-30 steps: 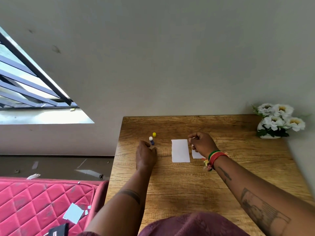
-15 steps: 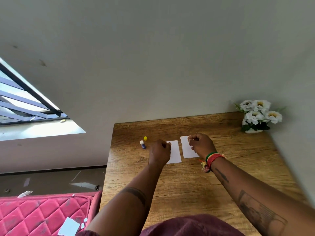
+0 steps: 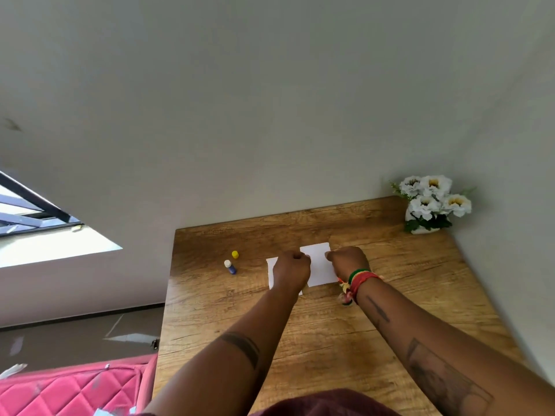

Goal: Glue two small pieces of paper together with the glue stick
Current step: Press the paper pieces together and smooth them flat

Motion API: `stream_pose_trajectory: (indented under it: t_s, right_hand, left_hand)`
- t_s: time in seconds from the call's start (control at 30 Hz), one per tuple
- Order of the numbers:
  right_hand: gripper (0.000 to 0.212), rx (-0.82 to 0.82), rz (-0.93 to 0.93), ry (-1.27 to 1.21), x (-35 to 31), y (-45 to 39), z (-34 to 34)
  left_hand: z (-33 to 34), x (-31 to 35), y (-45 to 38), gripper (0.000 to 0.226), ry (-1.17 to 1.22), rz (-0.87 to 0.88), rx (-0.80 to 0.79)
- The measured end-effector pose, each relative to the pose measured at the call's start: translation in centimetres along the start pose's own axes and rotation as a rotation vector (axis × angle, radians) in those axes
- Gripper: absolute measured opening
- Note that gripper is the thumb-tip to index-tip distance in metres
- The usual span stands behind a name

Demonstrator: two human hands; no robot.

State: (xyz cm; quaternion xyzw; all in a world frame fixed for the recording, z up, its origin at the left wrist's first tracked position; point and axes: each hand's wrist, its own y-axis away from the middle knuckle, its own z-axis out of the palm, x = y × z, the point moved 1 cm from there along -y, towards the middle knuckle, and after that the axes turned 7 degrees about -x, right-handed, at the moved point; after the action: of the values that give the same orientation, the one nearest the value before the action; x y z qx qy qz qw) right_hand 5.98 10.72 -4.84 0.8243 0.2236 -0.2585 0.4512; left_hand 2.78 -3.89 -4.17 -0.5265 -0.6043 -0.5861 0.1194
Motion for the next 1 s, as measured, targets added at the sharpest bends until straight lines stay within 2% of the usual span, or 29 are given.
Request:
stream_pose_trajectory:
  t_s: [0.13, 0.27, 0.4, 0.47, 0.6, 0.67, 0.83, 1.0]
  right_hand:
    - [0.027, -0.043, 0.060, -0.143, -0.1, 0.1, 0.5]
    - [0.035, -0.027, -0.038, -0.039, -0.9, 0.4, 0.7]
    - [0.013, -0.116, -0.123, -0.196, -1.8, 1.0, 0.7]
    - [0.011, -0.156, -0.141, -0.220, -2.2, 1.4, 1.2]
    - [0.008, -0.171, -0.169, -0.246, -2.6, 2.6, 3.1]
    - [0.012, -0.163, -0.158, -0.202, -2.4, 3.0, 4.1]
    - [0.020, -0.110, -0.187, -0.033, -1.8, 3.5, 5.8]
    - [0.030, -0.111, -0.259, 0.093, -1.3, 3.6, 6.3]
  left_hand:
    - [0.1, -0.3, -0.2, 0.017, 0.029, 0.016, 0.001]
    - [-0.3, -0.4, -0.3, 0.024, 0.031, 0.018, 0.019]
    - [-2.0, -0.6, -0.4, 0.024, -0.060, 0.066, 0.150]
    - [-3.2, -1.0, -0.4, 0.024, -0.018, 0.055, 0.178]
    - [-5.5, -2.5, -0.6, 0.009, 0.025, 0.041, 0.235]
    - [-6.3, -3.4, -0.5, 0.004, 0.026, 0.025, 0.258]
    - [-7.2, -5.1, -0.2, 0.019, -0.043, -0.027, 0.238]
    - [-7.2, -5.7, -0.2, 0.018, -0.190, -0.005, 0.220]
